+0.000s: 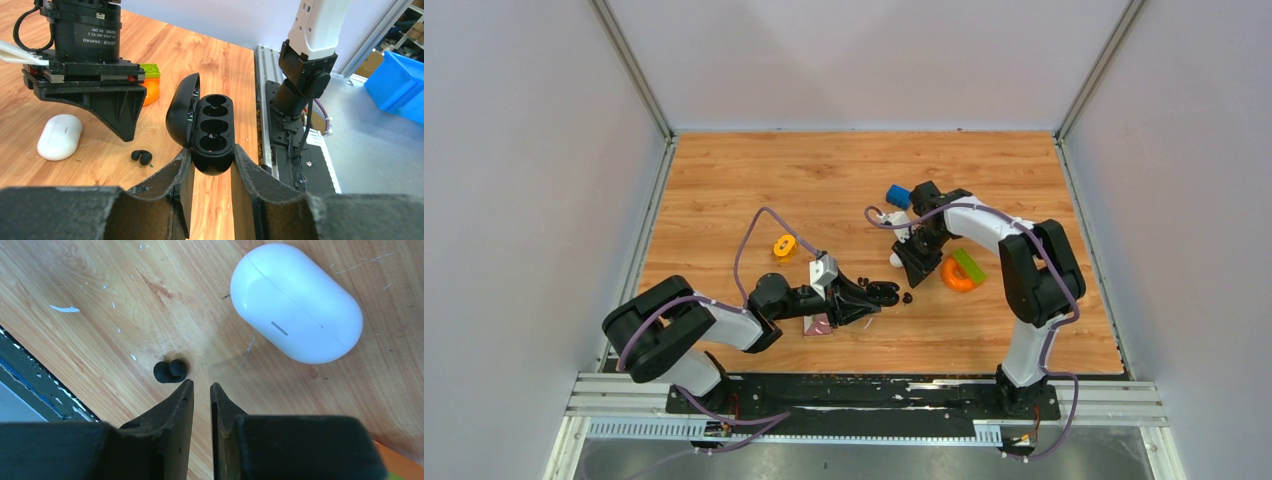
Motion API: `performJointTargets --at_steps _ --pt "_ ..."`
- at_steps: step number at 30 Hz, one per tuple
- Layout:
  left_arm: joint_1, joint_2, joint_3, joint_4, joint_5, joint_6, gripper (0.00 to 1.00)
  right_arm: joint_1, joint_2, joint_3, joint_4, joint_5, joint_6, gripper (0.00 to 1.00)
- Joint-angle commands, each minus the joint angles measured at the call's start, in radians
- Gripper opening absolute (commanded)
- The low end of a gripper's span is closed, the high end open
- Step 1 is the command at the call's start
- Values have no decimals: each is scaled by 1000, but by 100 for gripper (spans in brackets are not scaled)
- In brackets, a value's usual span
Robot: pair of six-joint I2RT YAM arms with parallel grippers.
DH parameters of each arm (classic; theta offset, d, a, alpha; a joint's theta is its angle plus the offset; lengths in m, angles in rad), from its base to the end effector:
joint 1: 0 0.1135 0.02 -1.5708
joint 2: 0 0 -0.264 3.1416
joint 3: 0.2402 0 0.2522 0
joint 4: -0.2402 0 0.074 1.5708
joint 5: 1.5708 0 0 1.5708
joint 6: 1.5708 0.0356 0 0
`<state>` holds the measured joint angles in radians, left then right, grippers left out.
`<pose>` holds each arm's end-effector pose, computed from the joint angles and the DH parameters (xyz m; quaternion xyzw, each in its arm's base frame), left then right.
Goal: Insert the wireless bluetooth earbuds into the charging case
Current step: Move the earbud to the center of the board.
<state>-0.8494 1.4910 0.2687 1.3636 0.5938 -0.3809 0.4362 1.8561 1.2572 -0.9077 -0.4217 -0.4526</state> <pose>0.1445 -0.1945 0.1815 0.3604 0.5583 -0.5734 0.4792 0.2995 0.1557 0.1720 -0.4262 0.8795 0.2089 0.0331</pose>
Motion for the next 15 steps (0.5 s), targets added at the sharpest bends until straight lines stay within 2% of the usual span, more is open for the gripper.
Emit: performJointTargets --at_steps 1,4,15 --pt "5 6 31 36 8 3 0 4 14 -5 -10 30 -15 19" --pt "4 5 30 36 9 0 0 12 27 -11 9 74 -15 19" --pt "4 0 31 33 10 0 0 118 62 2 0 80 -46 18"
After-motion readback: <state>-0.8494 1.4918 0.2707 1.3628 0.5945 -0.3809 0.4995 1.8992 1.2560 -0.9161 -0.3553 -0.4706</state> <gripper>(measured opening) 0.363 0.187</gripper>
